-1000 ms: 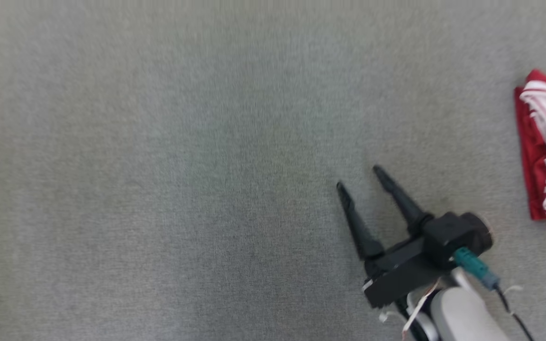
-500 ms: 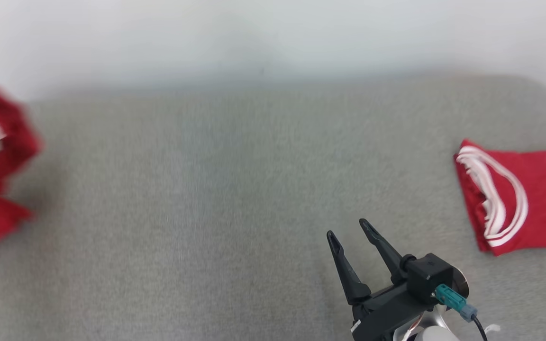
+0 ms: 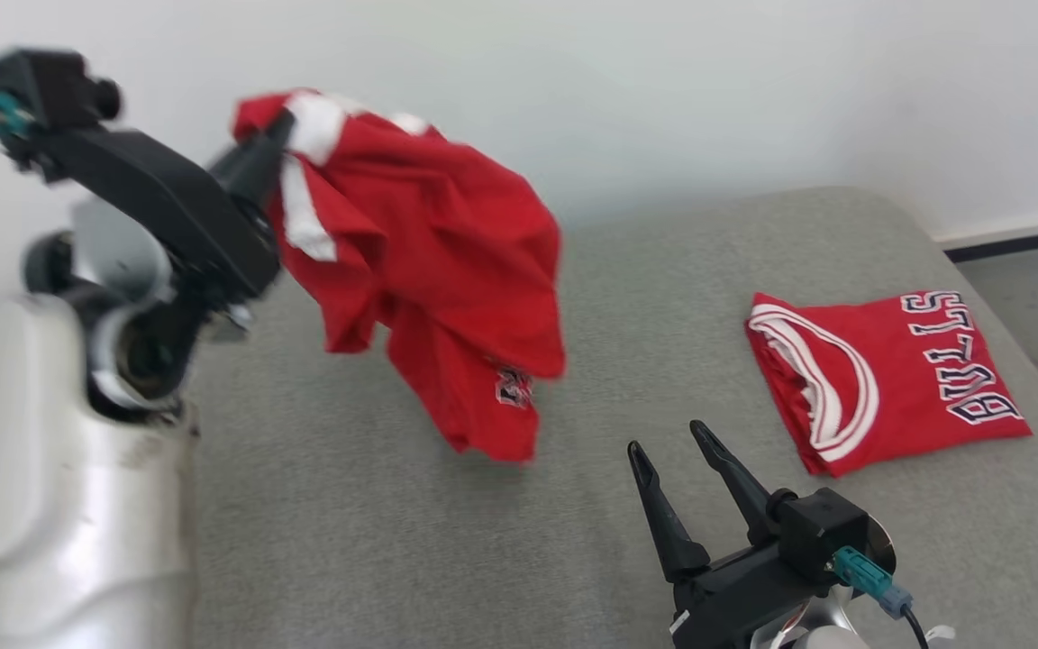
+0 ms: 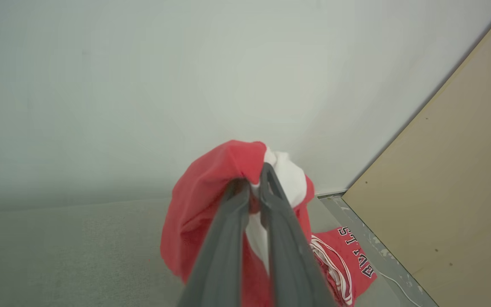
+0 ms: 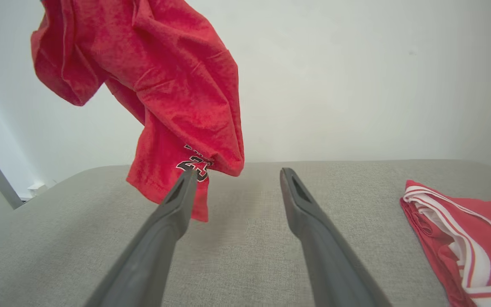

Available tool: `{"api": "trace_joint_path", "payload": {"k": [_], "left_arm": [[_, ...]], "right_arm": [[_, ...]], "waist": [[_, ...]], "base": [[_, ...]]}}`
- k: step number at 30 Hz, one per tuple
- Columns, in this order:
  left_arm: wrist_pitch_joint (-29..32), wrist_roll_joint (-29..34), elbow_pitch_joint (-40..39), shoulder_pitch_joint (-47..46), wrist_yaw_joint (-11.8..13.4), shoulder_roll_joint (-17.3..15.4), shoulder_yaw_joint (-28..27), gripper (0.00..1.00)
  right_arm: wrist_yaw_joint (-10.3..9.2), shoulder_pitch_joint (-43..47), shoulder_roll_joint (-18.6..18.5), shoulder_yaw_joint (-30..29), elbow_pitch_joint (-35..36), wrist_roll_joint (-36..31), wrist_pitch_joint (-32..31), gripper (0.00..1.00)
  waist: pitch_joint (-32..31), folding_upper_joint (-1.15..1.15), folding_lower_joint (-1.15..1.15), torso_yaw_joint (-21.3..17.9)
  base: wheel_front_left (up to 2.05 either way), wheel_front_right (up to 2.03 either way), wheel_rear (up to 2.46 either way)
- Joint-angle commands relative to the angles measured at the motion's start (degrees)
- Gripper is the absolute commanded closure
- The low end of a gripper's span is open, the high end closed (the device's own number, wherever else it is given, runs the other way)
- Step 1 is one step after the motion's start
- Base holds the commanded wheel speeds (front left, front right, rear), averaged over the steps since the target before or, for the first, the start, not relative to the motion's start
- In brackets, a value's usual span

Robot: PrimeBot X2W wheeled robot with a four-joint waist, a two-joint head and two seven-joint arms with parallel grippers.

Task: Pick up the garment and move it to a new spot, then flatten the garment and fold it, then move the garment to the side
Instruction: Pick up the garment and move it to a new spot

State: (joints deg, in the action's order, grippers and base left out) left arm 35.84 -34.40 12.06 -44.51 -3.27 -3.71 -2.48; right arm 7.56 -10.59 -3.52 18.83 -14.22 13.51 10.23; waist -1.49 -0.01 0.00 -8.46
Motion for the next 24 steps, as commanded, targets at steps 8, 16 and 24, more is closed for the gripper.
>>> {"api": "trace_joint_path", "payload": {"k": [8,16,24], "left_arm": [[-9.8,-3.7,6.4,12.0,1.1,0.8,7.9,1.0],[-18.5,0.7,18.0,19.9,4.6,0.8,15.4,1.0],[-28.4,-0.4,19.2,21.8,4.2,0.8,19.7,0.0]], "right_arm": [[-0.16,0.9,0.0,-0.3,1.1,-0.6,-0.5,0.0],[-0.16,1.7,-0.1,-1.8,2.3,-1.2,-1.1,0.0],[-0.16,3.1,0.1,-3.0,2.8,-1.1,-1.4,0.0]], "waist": [[1.6,0.01,0.0,-4.3],[2.5,0.01,0.0,-3.5],[1.4,0.01,0.0,0.1]], "base": [[0.0,0.0,0.0],[0.0,0.0,0.0],[0.0,0.0,0.0]]}}
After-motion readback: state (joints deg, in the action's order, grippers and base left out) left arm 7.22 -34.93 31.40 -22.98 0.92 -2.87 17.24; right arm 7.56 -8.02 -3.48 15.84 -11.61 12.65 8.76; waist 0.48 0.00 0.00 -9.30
